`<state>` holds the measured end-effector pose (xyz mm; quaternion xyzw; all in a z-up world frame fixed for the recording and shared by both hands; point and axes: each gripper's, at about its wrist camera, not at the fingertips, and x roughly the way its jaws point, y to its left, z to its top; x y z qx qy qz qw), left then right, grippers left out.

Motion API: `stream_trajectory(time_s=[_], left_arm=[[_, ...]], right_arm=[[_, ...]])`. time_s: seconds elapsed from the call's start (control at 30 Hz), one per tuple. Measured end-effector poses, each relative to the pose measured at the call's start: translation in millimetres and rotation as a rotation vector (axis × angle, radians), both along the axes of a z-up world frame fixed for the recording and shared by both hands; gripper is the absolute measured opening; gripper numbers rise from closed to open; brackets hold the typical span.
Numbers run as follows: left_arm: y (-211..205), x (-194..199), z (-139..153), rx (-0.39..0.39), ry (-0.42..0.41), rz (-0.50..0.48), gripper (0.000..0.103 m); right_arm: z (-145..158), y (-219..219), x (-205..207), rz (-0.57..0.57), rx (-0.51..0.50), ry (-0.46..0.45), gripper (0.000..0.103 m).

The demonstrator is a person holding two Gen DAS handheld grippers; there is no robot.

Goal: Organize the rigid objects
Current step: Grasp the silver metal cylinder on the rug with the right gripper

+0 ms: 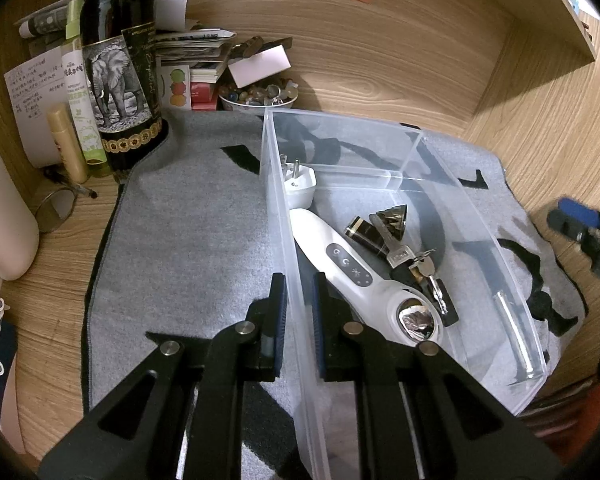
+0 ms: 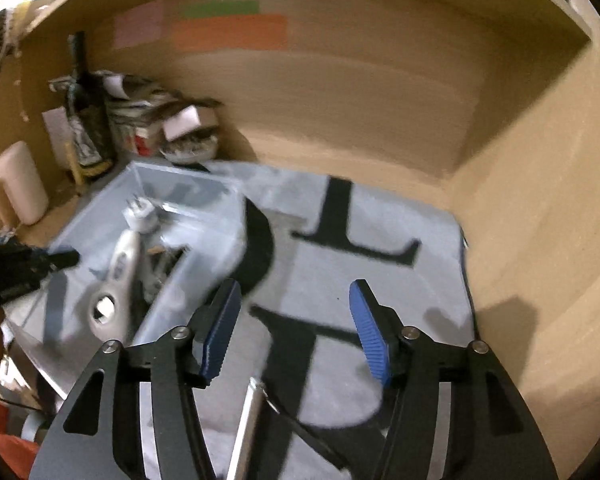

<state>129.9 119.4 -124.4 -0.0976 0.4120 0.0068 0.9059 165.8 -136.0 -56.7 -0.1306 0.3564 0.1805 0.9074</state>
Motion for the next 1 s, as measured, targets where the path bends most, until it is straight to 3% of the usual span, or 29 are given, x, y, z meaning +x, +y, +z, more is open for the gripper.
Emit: stream_trajectory(time_s=[0.23,0.3,0.43,0.5,0.53,0.6,0.7,1.0], left_arm=[[0,-1,0,0.003,0.000,-0.002,0.011],[1,-1,0,0.003,0.000,-0.004,0.011],[1,-1,0,0.003,-0.001,-0.004,0.011],[1,-1,0,0.003,0.000,-0.003,0.011],[1,-1,0,0.003,0.000,-0.004,0.011],[1,-2,0,0.001,0.000,-0.004,0.012],[2,-2,0,-0.006,-0.002,-0.005,0.011],[2,-2,0,-0.007,-0.004,-0.005,0.011]], right_arm=[[-36,-17,-14,-0.030,0.014,0.117,0.054],[-53,-15,-15,-0.032,-0.006,0.152,0.061],[-80,-12,-16,-0.020,0.010,0.246,0.060],[-91,-7,-20,-0.012,-0.022,0.233,0.059],[-92,-6,-21,-0.010,-0.024,0.215,0.058],[-91,-5,-21,-0.001,-0.006,0.211,0.036],[-90,-7,-18,-0.012,0.009,0.214,0.017],[-82,-6,-13,-0.041,0.040,0.196,0.017]])
